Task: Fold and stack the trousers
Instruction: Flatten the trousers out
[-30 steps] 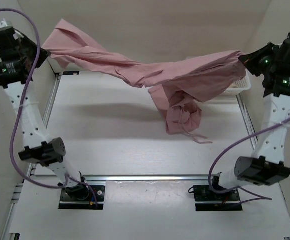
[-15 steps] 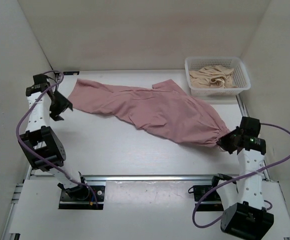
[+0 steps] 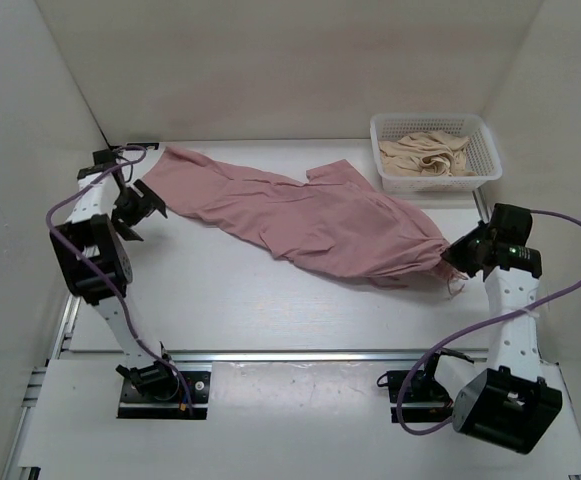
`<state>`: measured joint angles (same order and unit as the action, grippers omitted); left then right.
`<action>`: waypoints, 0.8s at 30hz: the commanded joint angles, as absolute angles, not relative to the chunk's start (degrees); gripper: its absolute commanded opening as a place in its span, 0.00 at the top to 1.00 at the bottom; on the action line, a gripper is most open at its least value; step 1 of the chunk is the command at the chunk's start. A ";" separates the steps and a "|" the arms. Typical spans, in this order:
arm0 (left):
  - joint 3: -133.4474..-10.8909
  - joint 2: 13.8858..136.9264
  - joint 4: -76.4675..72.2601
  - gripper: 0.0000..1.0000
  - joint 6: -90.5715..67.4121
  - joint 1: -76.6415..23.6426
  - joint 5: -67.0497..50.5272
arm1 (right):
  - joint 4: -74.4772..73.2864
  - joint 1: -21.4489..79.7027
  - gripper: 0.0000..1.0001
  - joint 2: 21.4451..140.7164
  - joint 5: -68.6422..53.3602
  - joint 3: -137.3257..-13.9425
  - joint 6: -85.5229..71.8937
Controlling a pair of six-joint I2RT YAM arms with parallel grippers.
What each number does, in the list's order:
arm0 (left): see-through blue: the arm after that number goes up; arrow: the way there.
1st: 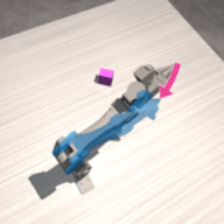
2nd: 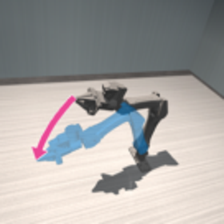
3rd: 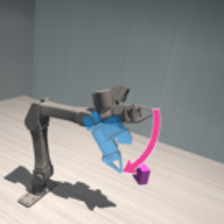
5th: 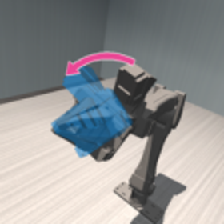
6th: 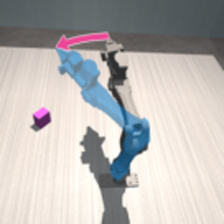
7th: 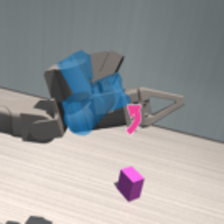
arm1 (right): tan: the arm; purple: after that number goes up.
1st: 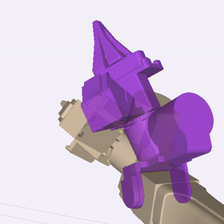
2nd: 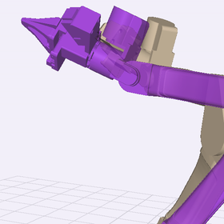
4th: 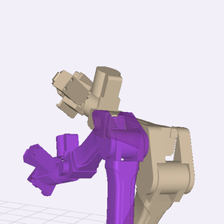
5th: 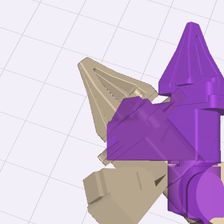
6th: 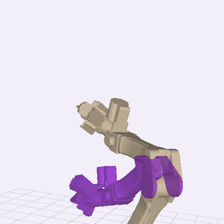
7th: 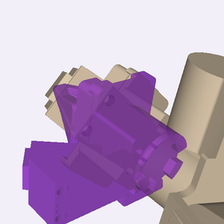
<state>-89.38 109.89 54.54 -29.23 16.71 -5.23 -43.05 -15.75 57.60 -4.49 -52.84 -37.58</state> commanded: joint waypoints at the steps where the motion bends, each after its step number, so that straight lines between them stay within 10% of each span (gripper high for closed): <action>1: -98.23 116.00 52.21 0.01 -32.77 14.16 -6.33 | -40.35 -16.08 1.00 58.71 -7.03 -54.32 -34.81; 15: -123.11 139.38 57.65 0.06 -38.14 10.11 -1.41 | -39.29 -16.08 1.00 62.84 -9.76 -54.93 -31.65; 18: -128.91 142.82 59.24 0.28 -38.85 8.88 -0.44 | -39.29 -16.08 1.00 63.37 -9.76 -54.93 -31.64; 21: -131.83 144.14 60.55 0.86 -38.85 8.88 -1.66 | -39.29 -16.08 1.00 63.37 -9.23 -54.93 -31.64; 24: -133.33 141.25 62.58 0.90 -38.23 9.49 -1.67 | -39.99 -16.08 1.00 63.37 -9.23 -55.55 -31.12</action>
